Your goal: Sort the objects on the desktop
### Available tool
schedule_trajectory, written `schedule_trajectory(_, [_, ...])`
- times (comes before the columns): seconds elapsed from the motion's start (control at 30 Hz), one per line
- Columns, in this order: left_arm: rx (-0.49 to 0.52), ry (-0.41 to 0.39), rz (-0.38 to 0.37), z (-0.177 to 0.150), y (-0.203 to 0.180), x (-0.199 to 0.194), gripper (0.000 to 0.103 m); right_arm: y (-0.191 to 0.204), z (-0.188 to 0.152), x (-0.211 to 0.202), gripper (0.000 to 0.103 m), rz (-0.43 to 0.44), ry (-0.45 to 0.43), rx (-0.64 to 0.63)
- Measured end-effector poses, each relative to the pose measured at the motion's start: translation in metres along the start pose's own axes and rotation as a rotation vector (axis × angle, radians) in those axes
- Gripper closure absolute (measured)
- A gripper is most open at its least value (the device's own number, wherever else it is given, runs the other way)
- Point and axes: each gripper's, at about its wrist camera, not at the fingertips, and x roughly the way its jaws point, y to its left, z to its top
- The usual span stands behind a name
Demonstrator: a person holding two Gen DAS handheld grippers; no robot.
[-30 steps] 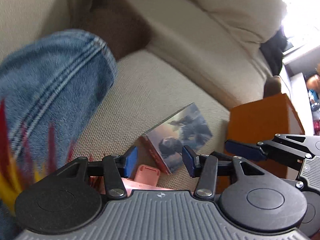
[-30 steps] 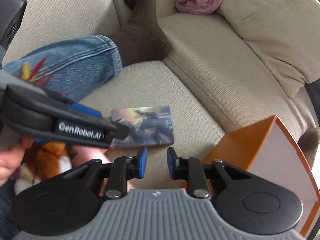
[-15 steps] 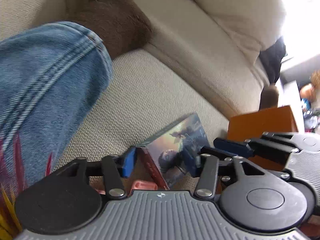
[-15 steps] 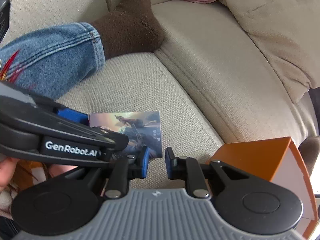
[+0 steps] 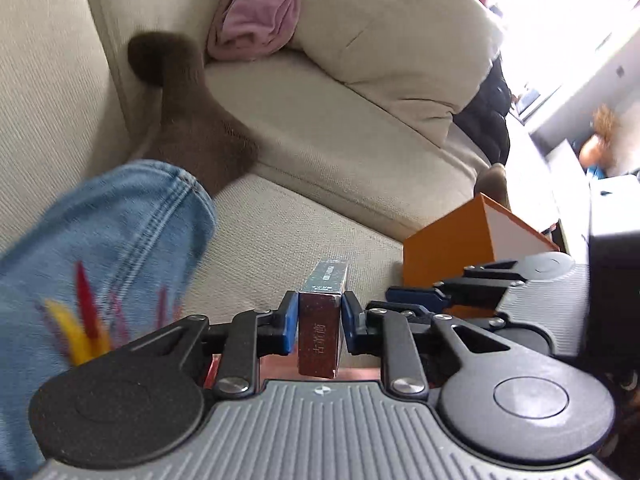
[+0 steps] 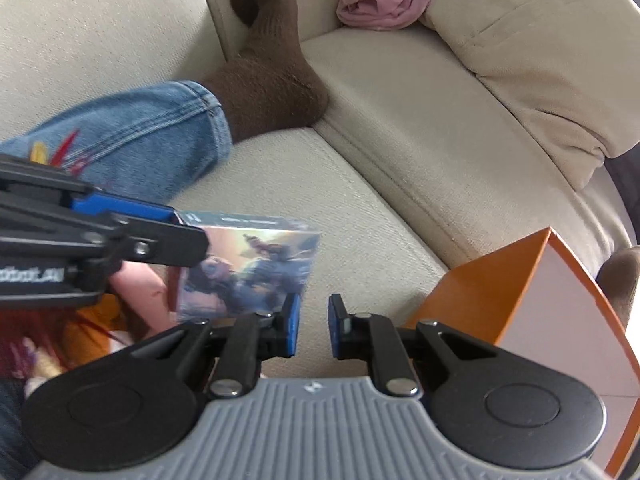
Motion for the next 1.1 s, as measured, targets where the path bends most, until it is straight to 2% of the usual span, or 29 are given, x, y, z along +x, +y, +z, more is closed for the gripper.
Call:
schedule_trajectory(0.13, [0.009, 0.006, 0.003, 0.005, -0.006, 0.013, 0.077, 0.001, 0.002, 0.007, 0.087, 0.063, -0.004, 0.044])
schedule_trajectory(0.3, [-0.021, 0.026, -0.064, 0.002, -0.006, 0.034, 0.074, -0.001, 0.001, 0.02, 0.088, 0.045, 0.02, 0.085])
schedule_trajectory(0.47, [-0.032, 0.055, -0.036, -0.003, -0.003, 0.048, 0.073, -0.006, -0.003, 0.028, 0.088, 0.058, 0.029, 0.105])
schedule_trajectory(0.6, [-0.046, 0.027, -0.004, -0.005, 0.003, 0.045, 0.077, -0.004, -0.005, 0.024, 0.088, 0.072, 0.006, 0.104])
schedule_trajectory(0.73, [-0.019, -0.032, 0.02, -0.008, -0.001, 0.022, 0.078, -0.002, -0.015, -0.007, 0.087, 0.067, -0.062, 0.097])
schedule_trajectory(0.87, [0.029, -0.082, 0.014, -0.021, -0.009, -0.019, 0.078, 0.004, -0.037, -0.048, 0.083, 0.151, -0.122, 0.125])
schedule_trajectory(0.97, [0.061, -0.096, 0.018, -0.037, -0.013, -0.049, 0.078, 0.014, -0.059, -0.072, 0.082, 0.211, -0.132, 0.142])
schedule_trajectory(1.0, [0.065, -0.097, 0.016, -0.044, -0.013, -0.058, 0.078, 0.021, -0.067, -0.077, 0.078, 0.223, -0.13, 0.143])
schedule_trajectory(1.1, [0.064, -0.092, 0.002, -0.065, -0.01, -0.082, 0.078, 0.047, -0.095, -0.088, 0.077, 0.251, -0.118, 0.114])
